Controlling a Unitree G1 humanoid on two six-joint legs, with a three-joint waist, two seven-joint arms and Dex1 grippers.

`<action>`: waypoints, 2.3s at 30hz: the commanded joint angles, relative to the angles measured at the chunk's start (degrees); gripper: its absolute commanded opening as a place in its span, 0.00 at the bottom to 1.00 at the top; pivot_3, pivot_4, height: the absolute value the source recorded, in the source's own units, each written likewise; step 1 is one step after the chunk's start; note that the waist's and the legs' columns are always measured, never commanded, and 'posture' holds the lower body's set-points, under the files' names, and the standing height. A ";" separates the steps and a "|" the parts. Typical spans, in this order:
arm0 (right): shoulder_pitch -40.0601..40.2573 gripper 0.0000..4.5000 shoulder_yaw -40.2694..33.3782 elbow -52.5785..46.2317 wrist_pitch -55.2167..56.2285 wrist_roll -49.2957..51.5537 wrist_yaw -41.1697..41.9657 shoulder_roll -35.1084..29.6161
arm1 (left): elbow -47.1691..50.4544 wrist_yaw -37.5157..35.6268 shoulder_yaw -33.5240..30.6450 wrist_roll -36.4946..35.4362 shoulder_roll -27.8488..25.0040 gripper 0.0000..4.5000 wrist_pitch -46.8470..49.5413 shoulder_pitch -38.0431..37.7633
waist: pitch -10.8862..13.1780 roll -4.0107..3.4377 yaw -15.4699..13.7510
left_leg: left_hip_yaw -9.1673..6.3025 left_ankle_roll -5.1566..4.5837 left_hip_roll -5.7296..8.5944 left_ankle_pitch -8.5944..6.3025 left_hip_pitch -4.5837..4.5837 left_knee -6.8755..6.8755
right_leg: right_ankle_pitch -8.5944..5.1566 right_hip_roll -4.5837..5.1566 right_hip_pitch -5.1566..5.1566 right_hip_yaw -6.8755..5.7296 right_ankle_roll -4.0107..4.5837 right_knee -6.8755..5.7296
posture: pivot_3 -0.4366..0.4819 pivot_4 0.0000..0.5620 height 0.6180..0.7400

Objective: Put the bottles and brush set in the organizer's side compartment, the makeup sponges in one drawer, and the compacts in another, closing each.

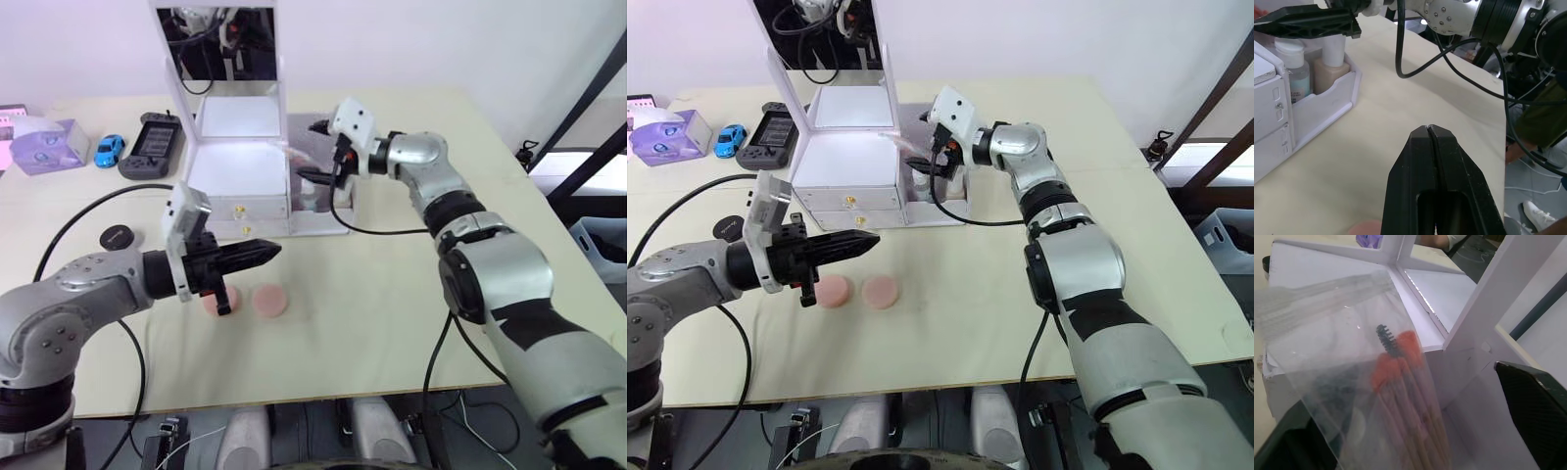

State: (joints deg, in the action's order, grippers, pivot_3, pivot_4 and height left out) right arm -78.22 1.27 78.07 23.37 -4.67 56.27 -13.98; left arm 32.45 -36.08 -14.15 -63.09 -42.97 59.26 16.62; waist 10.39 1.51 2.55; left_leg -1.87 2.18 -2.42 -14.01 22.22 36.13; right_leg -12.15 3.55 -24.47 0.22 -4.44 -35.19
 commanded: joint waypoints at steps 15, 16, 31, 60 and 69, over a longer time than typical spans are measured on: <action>6.84 0.99 -1.87 -24.47 -10.97 6.63 17.01 -4.34 | -5.69 -5.95 7.57 4.46 0.63 0.00 -4.24 6.33 | 0.00 0.00 -0.05 | 0.00 0.00 0.00 0.00 -0.06 0.01 | 0.03 -0.02 0.03 0.01 -0.05 -0.04 | 0.48 0.27 1.00; 7.99 0.99 -1.66 -27.16 -12.88 6.04 13.75 -4.43 | -5.98 -6.39 7.95 4.88 0.79 0.00 -4.42 6.60 | 0.00 0.00 -0.07 | 0.00 0.01 0.00 0.01 -0.05 0.01 | 0.02 -0.02 0.03 0.01 -0.04 -0.04 | 0.48 0.27 1.00; 19.77 0.81 6.27 -60.35 -42.57 2.35 -4.42 -4.38 | -6.94 -9.34 10.75 8.26 1.26 0.00 -5.67 7.36 | 0.00 0.00 -0.14 | 0.00 0.08 0.00 0.05 -0.05 0.04 | 0.01 -0.02 0.02 0.02 0.01 -0.06 | 0.48 0.27 1.00; 1.15 0.02 4.49 -20.63 -9.76 9.27 8.45 -4.92 | -6.74 -8.76 9.26 9.41 2.91 0.00 -6.86 7.12 | 0.01 0.00 0.00 | 0.03 0.07 0.00 0.05 -0.04 0.00 | 0.01 -0.02 0.02 0.03 0.02 0.01 | 0.48 0.27 1.00; -3.68 0.02 -1.40 -7.77 -4.55 10.49 8.31 -4.63 | -6.40 -8.45 9.58 9.76 2.82 0.00 -6.74 7.01 | 0.01 0.00 -0.03 | 0.03 0.07 0.00 0.05 -0.03 -0.01 | 0.01 -0.02 0.02 0.04 0.01 0.01 | 0.48 0.27 1.00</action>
State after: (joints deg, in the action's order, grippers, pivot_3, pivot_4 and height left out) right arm -79.59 1.34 69.74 17.40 5.82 65.50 -17.94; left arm 24.80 -44.51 -3.27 -53.10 -39.84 53.15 22.97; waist 10.40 1.50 2.52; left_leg -1.84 2.25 -2.43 -13.96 22.19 36.12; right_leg -12.14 3.53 -24.45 0.25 -4.43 -35.17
